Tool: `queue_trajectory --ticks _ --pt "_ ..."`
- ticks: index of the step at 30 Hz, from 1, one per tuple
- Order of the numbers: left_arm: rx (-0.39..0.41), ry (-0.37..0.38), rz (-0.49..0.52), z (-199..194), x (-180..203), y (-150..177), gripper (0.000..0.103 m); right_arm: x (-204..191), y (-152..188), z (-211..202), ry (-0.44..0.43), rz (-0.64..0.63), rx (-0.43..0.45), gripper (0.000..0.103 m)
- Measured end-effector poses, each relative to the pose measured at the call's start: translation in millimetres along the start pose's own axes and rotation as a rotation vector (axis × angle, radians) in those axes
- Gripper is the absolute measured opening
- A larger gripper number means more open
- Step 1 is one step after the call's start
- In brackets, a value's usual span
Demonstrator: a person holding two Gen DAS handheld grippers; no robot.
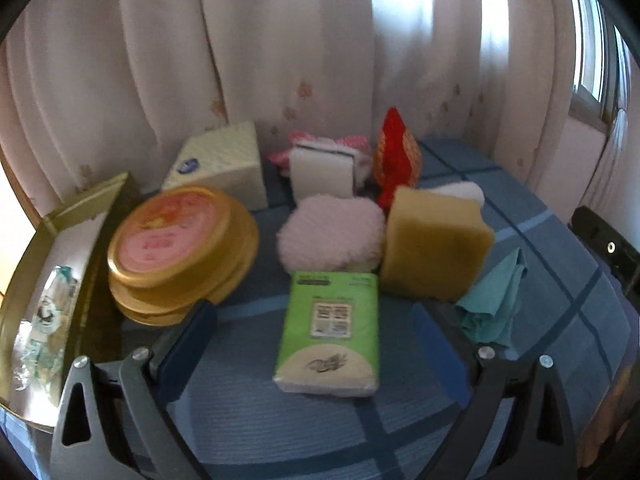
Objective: Organize soft objects
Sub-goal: 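Grasp the green tissue pack with the left gripper while the right gripper grasps the teal cloth, then carry the tissue pack and teal cloth to the gold tray and release both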
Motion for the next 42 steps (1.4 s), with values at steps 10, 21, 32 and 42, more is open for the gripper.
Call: queue_trajectory --ticks 10,21,32,42 --pt "-0.134 0.043 -0.069 24.7 -2.4 13.7 0.071 -25.5 30.3 27.0 -0.113 0.042 -0.195 0.075" --pt "-0.109 0.085 -0.095 17.7 -1.9 14.0 0.048 -56.5 49.1 51.9 -0.111 -0.055 -0.342 0.061" --pt "-0.057 0.125 -0.15 6.2 -6.5 16.8 0.048 -52.4 38.9 28.1 -0.213 -0.033 -0.215 0.011" --pt "0.134 0.134 -0.194 -37.5 -28.4 4.1 0.048 -66.7 12.6 -5.6 -0.243 -0.042 -0.073 0.011"
Point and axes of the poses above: each gripper's, at about its wrist camera, not at the fingertips, and z roughly the way its jaws point, x to its right, y to its underside, the point moved 9 cm from there along z, roughly the way its jaws point, and after that the axes turned 4 degrees about y, right-handed, at the moved point
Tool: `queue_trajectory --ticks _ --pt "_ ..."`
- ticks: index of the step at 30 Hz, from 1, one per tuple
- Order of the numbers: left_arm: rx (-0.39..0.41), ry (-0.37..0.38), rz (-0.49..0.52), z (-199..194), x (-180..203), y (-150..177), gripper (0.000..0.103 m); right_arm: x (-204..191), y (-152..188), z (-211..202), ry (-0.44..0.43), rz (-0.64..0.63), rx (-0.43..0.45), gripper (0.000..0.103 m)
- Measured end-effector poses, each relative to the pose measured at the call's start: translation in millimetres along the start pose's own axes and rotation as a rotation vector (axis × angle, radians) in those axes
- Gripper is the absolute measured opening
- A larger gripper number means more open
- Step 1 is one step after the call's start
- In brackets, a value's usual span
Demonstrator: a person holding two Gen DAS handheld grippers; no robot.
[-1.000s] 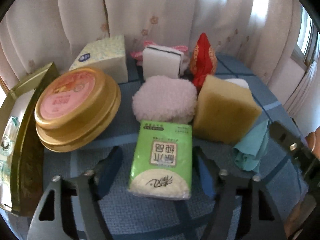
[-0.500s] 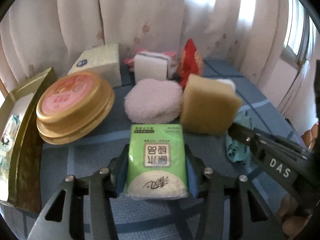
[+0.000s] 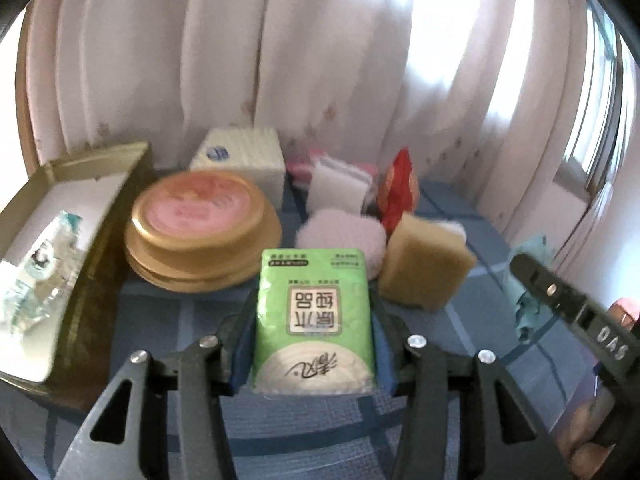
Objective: Organize soft objects
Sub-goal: 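Carry the tissue pack and teal cloth to the gold tray and release both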
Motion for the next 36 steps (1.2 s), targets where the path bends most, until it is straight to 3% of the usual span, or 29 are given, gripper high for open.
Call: queue_trajectory --ticks 7,20,27,36 --pt "0.112 -0.016 -0.007 -36.9 -24.3 -24.0 0.048 -28.4 -4.7 -9.7 -0.031 -0.038 0.032 0.011" --pt "0.178 -0.106 -0.095 -68.4 -92.3 -33.2 0.048 -118.6 -7.9 -11.3 -0.156 -0.153 0.054 0.011" --pt "0.227 -0.178 -0.142 -93.4 -137.4 -39.0 0.048 -181.9 -12.7 -9.4 -0.253 -0.225 0.088 0.011" --pt "0.244 -0.328 -0.171 -115.2 -198.5 -47.0 0.048 -254.6 -9.1 6.5 -0.334 -0.298 0.132 0.012"
Point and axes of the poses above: each gripper's, at about its wrist camera, not at the fingertips, and z roughly the way its jaws point, x to its right, y to its underside, the point moved 9 cm from there along z, roughly the way its jaws point, and after that the axes turned 4 degrees about y, right-handed, at the moved point
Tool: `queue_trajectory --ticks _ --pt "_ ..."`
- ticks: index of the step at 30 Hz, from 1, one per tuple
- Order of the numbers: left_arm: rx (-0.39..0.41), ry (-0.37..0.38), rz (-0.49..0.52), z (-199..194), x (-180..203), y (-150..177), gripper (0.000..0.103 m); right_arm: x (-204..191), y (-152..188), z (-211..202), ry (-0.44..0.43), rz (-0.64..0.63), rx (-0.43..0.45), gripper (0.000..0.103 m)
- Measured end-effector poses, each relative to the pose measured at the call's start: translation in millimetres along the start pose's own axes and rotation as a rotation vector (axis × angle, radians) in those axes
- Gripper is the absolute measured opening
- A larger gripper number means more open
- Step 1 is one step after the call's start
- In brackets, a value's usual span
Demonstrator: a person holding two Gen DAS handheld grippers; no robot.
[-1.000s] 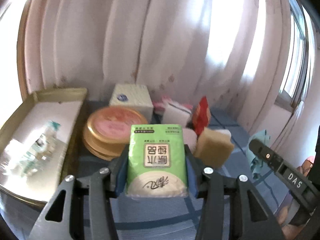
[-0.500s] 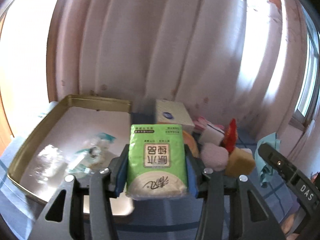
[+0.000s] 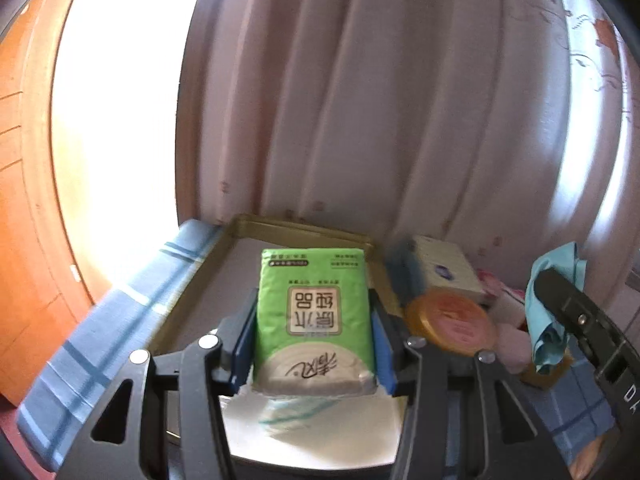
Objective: Organize soft objects
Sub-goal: 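Carry the tissue pack and teal cloth to the gold tray and release both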
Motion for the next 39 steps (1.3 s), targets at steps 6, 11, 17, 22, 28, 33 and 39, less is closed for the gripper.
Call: queue_trajectory --ticks 6,11,17,22,28,33,39 --pt "0.015 -0.092 0.009 7.0 -27.8 -9.7 0.048 -19.1 -1.3 25.9 -0.019 -0.039 0.031 0.012" --pt "0.019 -0.159 0.039 22.3 -41.4 -20.0 0.048 -27.8 -4.2 50.5 -0.023 -0.054 0.028 0.012" --pt "-0.002 -0.198 0.04 41.9 -54.8 -34.0 0.048 -33.3 -6.5 78.0 -0.038 -0.063 -0.05 0.012" --pt "-0.061 -0.218 0.043 62.3 -57.4 -35.1 0.048 -36.0 4.9 101.4 -0.061 -0.058 -0.147 0.012" --pt "-0.129 -0.253 0.049 78.3 -62.2 -20.0 0.048 -40.6 20.5 115.5 -0.118 -0.047 -0.218 0.012" --pt "-0.137 -0.3 0.047 78.0 -66.7 -16.2 0.081 -43.5 29.8 123.6 -0.158 -0.041 -0.232 0.054" --pt "-0.024 -0.364 0.035 56.5 -72.9 -27.4 0.103 -16.2 8.6 102.5 -0.173 0.067 -0.071 0.065"
Point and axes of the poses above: each gripper's, at about its wrist camera, not at the fingertips, and z roughly the way its jaws point, x to its right, y to its underside, the point moved 9 cm from there along z, roughly the way its jaws point, and after that the axes turned 4 degrees about y, right-handed, at the moved point
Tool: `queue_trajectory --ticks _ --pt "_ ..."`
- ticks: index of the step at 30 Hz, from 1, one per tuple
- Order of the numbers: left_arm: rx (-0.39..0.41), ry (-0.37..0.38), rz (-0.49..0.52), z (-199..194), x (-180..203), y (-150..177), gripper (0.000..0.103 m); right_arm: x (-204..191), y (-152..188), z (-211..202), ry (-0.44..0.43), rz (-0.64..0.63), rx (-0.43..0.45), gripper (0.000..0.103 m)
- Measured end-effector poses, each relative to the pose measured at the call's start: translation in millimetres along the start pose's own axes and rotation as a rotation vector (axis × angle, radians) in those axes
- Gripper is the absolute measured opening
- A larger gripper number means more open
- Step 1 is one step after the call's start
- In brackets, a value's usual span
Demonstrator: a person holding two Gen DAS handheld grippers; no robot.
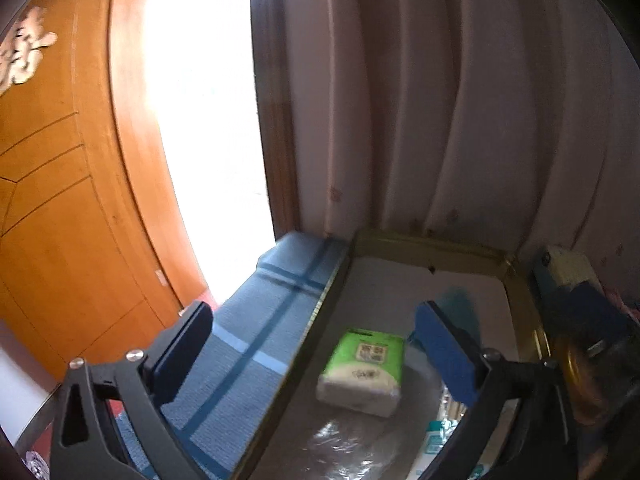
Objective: Organize soft objects
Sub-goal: 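Carry the tissue pack and teal cloth to the gold tray and release both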
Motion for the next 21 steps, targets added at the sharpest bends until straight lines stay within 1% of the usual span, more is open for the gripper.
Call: queue_trajectory --ticks 2,3,6,9,12,16,21 --pt "0.027 -0.019 -0.016 -5.2 -5.0 0.6 0.103 9.7 -3.9 -12.4 0.034 0.012 0.056 0.066" --pt "0.047 -0.035 -0.029 -8.8 -7.9 2.7 0.103 16.3 -4.0 -19.4 0.079 0.001 0.084 0.066" --pt "0.08 -0.059 -0.054 -14.6 -14.3 9.6 0.103 26.8 -1.5 -30.4 0.165 -0.028 0.116 0.067" --pt "0.098 -0.046 -0.079 -18.0 -14.8 17.0 0.103 29.1 -3.1 -37.8 0.186 -0.026 0.148 0.067" --pt "0.138 -0.056 -0.063 -26.8 -10.9 15.4 0.103 25.5 -3.0 -40.9 0.227 -0.072 0.187 0.067" --pt "0.172 -0.051 -0.052 -33.4 -2.1 13.7 0.103 22.6 -0.5 -35.9 0.268 -0.115 0.182 0.067" --pt "0.181 -0.063 -0.055 -40.4 2.9 20.6 0.103 28.9 -2.0 -35.5 0.27 -0.095 0.192 0.067"
Point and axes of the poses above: each gripper's, at about its wrist camera, not at the fingertips, and z roughly the way its jaws point, x to its right, y to its underside, the point moved 9 cm from there along z, roughly the way its jaws point, and after that the axes turned 4 degrees about y, right-handed, at the moved point
